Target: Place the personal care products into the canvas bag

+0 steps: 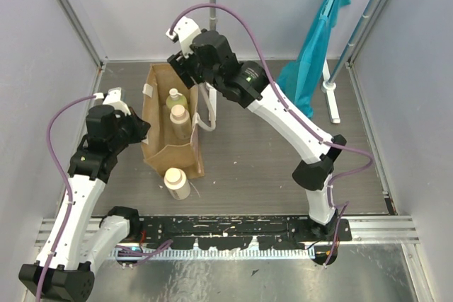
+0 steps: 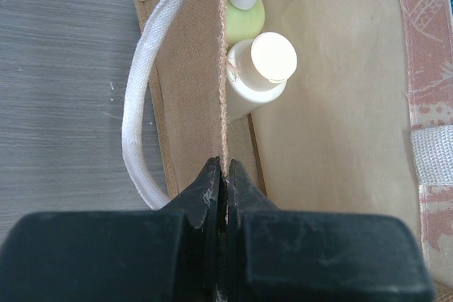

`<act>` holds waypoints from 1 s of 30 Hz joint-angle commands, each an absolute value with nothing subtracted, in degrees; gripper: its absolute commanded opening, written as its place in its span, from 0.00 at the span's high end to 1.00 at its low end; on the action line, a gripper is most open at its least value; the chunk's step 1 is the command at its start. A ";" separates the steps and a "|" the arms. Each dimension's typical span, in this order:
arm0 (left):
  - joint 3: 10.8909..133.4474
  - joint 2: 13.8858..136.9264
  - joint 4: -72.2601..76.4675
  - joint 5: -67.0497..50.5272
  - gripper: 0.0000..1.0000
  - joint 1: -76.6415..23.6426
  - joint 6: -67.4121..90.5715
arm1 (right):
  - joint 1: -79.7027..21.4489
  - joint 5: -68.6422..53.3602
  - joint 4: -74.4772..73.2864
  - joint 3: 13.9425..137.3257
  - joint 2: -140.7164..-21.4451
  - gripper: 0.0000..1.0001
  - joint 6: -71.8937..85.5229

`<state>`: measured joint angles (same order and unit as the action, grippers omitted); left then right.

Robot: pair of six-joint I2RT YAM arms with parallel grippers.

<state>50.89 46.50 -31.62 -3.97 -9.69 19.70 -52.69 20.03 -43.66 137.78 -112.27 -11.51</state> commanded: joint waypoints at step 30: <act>50.68 46.14 -30.68 -5.34 1.00 -9.84 19.68 | -60.05 5.29 -25.75 104.84 -99.77 1.00 -1.56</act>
